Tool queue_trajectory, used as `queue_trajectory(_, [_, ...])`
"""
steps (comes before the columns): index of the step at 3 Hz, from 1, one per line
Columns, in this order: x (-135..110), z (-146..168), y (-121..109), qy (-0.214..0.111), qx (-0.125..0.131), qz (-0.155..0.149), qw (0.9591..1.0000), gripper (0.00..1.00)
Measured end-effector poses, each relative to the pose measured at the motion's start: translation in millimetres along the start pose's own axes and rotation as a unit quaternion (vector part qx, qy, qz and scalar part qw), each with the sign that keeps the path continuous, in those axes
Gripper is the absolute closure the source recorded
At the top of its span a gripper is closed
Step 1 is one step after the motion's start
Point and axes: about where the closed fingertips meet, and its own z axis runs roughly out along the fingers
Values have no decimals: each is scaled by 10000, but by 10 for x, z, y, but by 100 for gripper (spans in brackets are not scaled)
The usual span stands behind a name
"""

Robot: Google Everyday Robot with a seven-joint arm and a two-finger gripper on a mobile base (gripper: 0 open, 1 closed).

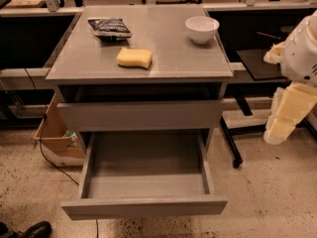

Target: Close middle drawer

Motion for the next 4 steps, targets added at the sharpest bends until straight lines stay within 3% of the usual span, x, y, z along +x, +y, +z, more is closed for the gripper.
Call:
queue_trajectory(1, [159,707,147,8,-282,186,9994,0])
queue_trajectory(3, [347,1713,471,-60,-767,422,9961,0])
queue_trajectory(4, [347,1713,471,-60,-767,422,9961,0])
